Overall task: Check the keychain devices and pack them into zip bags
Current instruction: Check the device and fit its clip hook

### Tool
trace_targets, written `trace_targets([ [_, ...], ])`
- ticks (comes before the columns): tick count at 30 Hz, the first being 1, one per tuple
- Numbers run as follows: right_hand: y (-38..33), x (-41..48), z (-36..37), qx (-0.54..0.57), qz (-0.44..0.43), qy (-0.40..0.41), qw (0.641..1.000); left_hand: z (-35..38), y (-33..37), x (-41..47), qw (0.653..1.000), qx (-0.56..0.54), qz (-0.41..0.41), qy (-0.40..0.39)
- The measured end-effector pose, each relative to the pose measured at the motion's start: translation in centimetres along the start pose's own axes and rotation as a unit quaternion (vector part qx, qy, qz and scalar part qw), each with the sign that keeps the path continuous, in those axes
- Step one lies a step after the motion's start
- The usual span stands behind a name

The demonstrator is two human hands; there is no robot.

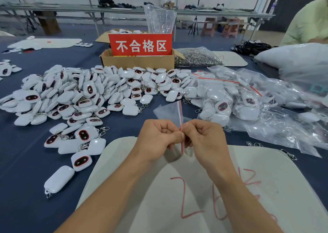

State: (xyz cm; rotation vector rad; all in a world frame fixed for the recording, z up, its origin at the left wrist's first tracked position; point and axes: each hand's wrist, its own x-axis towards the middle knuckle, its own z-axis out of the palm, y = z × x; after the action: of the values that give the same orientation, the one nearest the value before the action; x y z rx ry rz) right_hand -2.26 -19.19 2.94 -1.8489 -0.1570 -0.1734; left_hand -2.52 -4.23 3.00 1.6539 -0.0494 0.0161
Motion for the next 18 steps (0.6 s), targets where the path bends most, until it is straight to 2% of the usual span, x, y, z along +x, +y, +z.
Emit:
trace_targets([
  [4,-0.04,0.15,-0.16,-0.005,0.009,0.000,1.000,0.26,0.22,-0.20,0.999,-0.042,-0.024,0.003],
  [8,0.02,-0.02,0.10,-0.026,0.003,0.040,0.999,0.01,0.46,-0.13,0.992,-0.109,-0.058,-0.017],
  [11,0.23,0.02,-0.05,-0.040,0.001,0.069,0.997,-0.38,0.51,0.07,0.989,-0.134,-0.068,0.001],
  [14,0.14,0.19,-0.45,-0.007,0.004,0.059,0.998,-0.50,-0.01,0.30,0.996,-0.077,-0.014,0.042],
  [18,-0.18,-0.31,-0.22,-0.018,-0.045,-0.001,0.999,0.27,-0.01,-0.26,0.999,-0.023,0.034,0.005],
])
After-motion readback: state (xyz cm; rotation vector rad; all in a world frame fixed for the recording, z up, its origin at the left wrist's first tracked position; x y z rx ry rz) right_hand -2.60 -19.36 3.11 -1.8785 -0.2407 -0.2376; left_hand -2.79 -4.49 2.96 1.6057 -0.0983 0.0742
